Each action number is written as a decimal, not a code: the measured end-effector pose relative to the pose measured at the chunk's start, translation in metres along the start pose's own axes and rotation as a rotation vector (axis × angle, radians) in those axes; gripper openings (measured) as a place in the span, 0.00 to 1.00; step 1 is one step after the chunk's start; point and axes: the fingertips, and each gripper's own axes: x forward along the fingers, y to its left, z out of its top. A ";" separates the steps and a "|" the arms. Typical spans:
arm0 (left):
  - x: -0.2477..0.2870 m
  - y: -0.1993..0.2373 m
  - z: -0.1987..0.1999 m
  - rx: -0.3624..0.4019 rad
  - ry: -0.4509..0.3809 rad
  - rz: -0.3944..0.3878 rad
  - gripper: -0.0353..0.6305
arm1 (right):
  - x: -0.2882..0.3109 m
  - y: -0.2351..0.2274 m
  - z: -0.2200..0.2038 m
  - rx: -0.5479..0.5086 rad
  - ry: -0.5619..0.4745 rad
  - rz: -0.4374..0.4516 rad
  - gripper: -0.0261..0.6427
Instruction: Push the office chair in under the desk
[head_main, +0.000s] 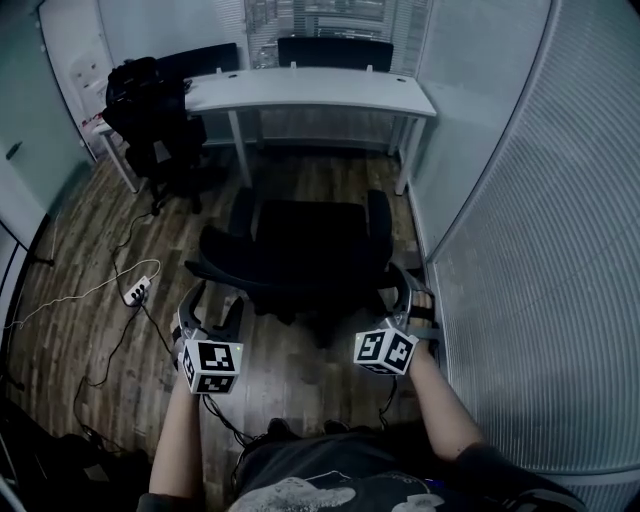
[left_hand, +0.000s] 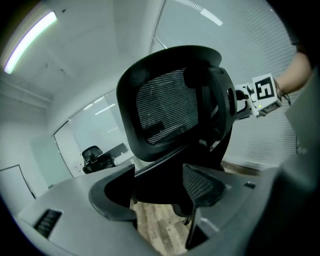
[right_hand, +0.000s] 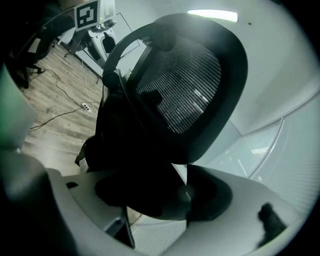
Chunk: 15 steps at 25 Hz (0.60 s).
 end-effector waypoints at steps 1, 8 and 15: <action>0.004 0.005 -0.004 0.032 0.007 -0.008 0.49 | 0.001 0.001 0.002 -0.012 0.010 0.002 0.49; 0.035 0.019 -0.031 0.431 0.036 -0.027 0.49 | 0.006 0.007 0.000 -0.003 0.039 -0.032 0.49; 0.068 0.015 -0.045 0.705 0.009 -0.016 0.51 | 0.008 0.008 -0.006 0.002 0.121 -0.041 0.49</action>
